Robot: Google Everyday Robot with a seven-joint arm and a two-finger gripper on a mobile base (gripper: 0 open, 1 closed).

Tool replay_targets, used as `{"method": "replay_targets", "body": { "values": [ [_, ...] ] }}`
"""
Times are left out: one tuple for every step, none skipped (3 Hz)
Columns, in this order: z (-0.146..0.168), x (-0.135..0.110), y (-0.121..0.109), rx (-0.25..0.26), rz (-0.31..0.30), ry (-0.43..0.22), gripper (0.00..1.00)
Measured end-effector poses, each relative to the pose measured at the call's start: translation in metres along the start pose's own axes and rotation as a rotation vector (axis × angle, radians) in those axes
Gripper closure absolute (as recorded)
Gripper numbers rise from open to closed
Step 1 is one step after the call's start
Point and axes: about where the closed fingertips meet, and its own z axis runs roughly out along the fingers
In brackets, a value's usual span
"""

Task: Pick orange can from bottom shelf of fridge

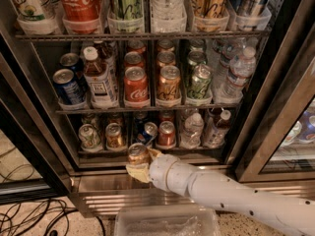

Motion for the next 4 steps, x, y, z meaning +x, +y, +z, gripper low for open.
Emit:
{"method": "replay_targets", "body": {
  "values": [
    [-0.008,0.010,0.011,-0.104,0.041,0.053,1.00],
    [-0.021,0.021,0.031,-0.201,0.054,0.120,1.00],
    [-0.032,0.023,0.046,-0.273,0.044,0.154,1.00],
    [-0.033,0.024,0.050,-0.287,0.044,0.161,1.00]
  ]
}}
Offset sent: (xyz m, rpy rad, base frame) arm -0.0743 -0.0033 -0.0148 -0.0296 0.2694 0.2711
